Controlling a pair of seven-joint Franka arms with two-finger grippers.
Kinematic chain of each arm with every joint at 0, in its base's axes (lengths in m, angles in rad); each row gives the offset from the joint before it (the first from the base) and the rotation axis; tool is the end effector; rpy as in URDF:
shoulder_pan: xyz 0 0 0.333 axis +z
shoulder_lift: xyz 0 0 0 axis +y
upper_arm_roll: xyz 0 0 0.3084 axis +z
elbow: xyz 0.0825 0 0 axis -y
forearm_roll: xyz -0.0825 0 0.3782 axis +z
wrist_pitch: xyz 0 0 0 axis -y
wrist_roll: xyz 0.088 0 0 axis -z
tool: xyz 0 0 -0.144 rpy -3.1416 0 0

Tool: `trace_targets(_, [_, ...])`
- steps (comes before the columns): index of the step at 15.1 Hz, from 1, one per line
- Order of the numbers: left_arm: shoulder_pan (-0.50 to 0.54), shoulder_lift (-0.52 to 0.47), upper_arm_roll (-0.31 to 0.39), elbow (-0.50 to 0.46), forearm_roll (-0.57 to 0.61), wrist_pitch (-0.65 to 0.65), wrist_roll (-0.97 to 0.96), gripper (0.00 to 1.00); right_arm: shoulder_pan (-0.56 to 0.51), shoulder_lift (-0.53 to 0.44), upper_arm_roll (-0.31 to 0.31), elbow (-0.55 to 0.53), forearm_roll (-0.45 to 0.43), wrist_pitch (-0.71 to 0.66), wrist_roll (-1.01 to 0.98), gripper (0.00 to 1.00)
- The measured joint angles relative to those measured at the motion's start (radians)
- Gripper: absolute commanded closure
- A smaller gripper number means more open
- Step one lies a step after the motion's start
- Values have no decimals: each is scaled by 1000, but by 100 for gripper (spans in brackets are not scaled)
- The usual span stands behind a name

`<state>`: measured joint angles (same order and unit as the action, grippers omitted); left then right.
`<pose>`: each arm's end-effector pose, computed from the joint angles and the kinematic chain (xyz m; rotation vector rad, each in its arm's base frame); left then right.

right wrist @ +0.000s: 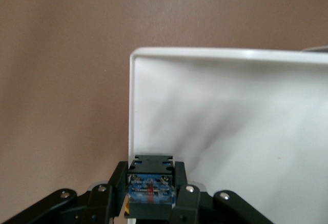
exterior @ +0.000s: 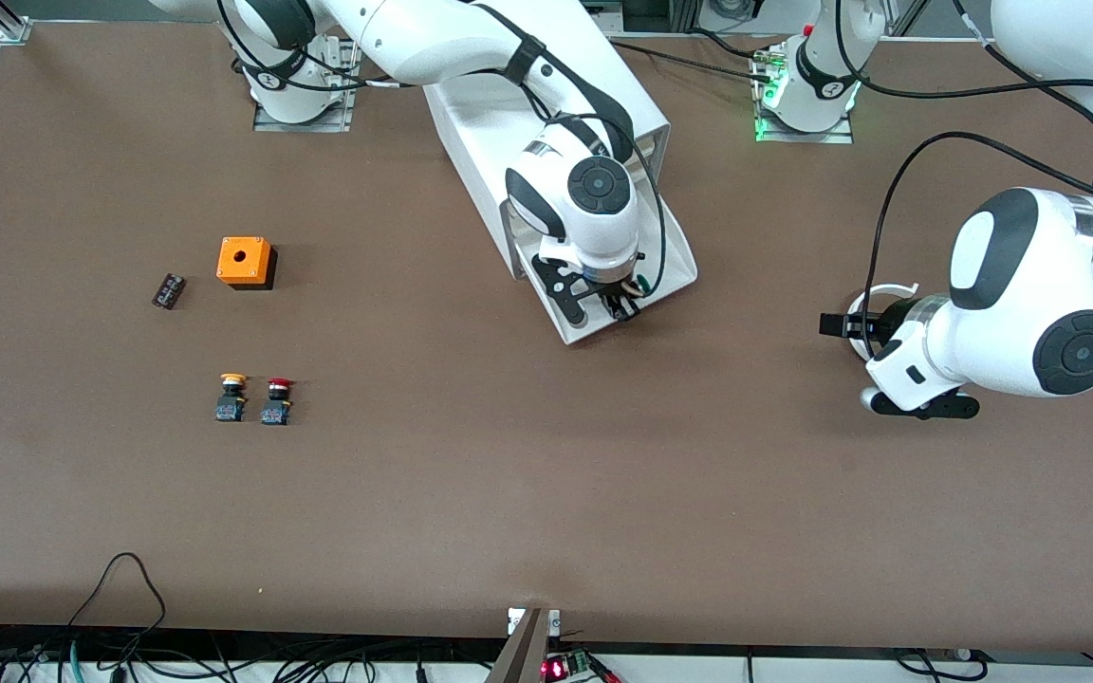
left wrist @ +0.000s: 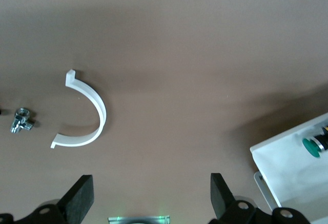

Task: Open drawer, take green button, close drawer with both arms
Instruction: 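Lift the green button out with the right gripper while the left gripper approaches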

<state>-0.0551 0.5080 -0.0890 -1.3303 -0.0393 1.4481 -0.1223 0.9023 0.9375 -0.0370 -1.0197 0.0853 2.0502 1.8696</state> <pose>0.6291 -0.0883 0.3767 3.0489 -0.0248 -0.6115 0.4929 0.6045 0.2481 -2.6505 1.4889 0.0434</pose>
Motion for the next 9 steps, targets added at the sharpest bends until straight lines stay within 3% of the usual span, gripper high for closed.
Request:
trace_targets(6, [-9, 1, 0, -6, 0, 21, -31, 0, -9, -89, -71, 10, -26, -84, -250, 100])
trace_targets(9, [-50, 2, -3, -14, 0, 26, -118, 0, -70, -120, -88, 11, -26, -115, -433, 100])
